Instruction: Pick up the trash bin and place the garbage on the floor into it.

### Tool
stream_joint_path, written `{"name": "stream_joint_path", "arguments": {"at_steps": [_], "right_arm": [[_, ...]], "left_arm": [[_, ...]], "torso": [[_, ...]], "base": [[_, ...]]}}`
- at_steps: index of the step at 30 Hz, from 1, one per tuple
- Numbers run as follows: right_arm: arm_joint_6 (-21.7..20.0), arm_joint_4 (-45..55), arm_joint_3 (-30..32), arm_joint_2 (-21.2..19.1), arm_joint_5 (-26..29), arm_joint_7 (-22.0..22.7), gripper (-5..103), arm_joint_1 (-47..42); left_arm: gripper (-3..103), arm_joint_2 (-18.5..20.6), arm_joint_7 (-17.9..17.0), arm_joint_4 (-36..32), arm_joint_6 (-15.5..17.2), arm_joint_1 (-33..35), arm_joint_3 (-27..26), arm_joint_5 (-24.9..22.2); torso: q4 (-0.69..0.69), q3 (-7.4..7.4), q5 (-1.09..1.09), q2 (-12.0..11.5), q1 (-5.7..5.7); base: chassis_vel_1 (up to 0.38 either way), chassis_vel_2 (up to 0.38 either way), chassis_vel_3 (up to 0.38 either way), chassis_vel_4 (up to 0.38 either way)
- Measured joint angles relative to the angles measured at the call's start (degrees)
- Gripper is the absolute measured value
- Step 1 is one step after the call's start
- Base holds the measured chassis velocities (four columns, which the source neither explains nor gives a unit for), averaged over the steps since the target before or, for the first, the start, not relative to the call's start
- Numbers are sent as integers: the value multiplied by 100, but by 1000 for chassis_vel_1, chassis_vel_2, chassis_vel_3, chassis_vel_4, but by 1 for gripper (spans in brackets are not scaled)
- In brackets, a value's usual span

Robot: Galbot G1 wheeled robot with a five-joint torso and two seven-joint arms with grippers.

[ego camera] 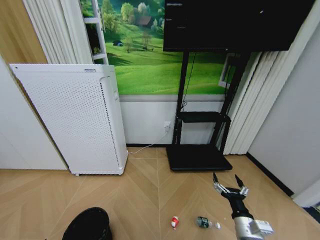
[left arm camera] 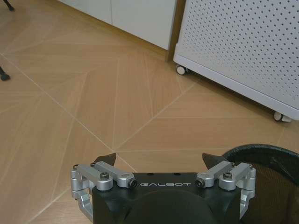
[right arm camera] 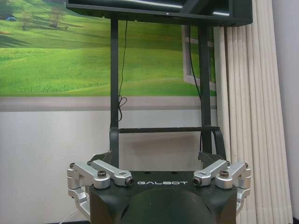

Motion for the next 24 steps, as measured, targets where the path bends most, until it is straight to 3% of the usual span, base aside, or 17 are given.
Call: {"name": "stream_joint_path", "arguments": {"at_steps": [9, 16, 18, 21, 22, 24], "right_arm": [[14, 5, 26, 19, -18, -3, 100, -21], [53, 4, 11, 33, -68, -16, 100, -85], [75, 5, -2, 41, -105, -24, 100, -116], [86, 5, -13, 63, -132, -26, 100, -135], [93, 5, -23, 74, -150, -28, 100, -147], [97, 5, -30, 82, -157, -28, 100, -151]], "left_arm": [[102, 2, 224, 171, 318, -244, 468, 416], [81, 65, 286, 684, 450, -532, 594, 811], [69, 67, 370, 786, 396, -615, 599, 844], [64, 65, 439, 811, 314, -637, 602, 869], [53, 61, 492, 818, 266, -637, 604, 887], [53, 57, 519, 822, 232, -638, 605, 898]], "torso": [[0, 5, 1, 8, 2], [0, 7, 0, 11, 3], [0, 8, 0, 12, 4], [0, 9, 0, 13, 4], [-1, 9, 0, 14, 4], [0, 9, 0, 14, 4]], "base": [[0, 0, 0, 0], [0, 0, 0, 0], [0, 0, 0, 0], [0, 0, 0, 0], [0, 0, 0, 0], [0, 0, 0, 0]]}}
